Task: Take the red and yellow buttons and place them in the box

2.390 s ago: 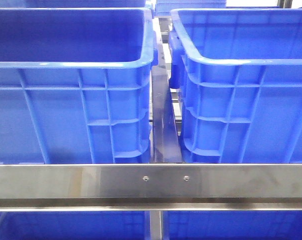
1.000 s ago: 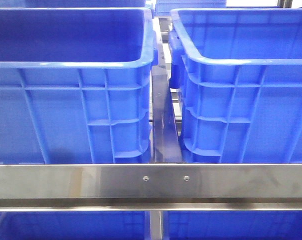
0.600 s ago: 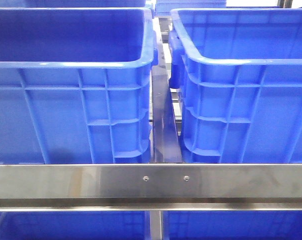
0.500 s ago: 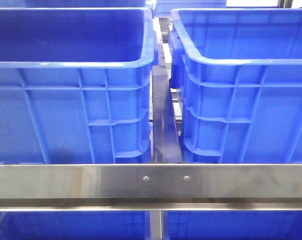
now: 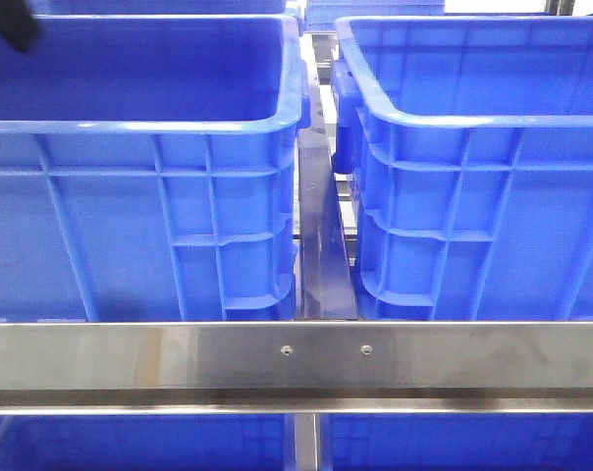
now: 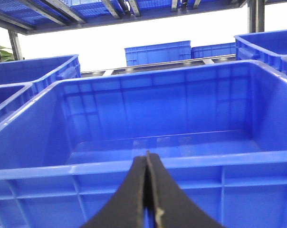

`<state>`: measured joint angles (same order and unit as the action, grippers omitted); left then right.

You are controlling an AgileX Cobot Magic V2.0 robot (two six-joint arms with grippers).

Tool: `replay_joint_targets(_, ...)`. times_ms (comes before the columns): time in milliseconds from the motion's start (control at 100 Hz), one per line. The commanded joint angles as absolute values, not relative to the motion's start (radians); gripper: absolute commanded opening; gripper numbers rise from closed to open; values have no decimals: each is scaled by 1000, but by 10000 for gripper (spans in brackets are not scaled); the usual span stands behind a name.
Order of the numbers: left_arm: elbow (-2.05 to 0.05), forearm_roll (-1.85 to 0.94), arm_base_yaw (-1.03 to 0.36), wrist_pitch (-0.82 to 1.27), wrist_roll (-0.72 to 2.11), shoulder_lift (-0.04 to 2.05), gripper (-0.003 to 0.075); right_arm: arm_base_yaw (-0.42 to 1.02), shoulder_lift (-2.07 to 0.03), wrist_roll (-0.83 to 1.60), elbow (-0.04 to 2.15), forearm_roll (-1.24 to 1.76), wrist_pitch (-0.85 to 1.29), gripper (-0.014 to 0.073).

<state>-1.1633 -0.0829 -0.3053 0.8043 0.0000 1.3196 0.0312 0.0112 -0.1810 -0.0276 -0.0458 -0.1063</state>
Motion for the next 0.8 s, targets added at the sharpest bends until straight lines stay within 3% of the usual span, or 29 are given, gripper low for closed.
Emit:
replay_joint_targets(0,-1249,-94,-314,743,0,1382,546,30,35,-179,-8,-52,-189,-68)
replay_joint_targets(340,-1402,-94,-314,748,13,1627,546,30,35,-179,-8,-52,-189,-68)
replay_joint_targets(790,-1435,-92,-330,724,38,1767,546,30,35,-179,-8,-52,-189,-68)
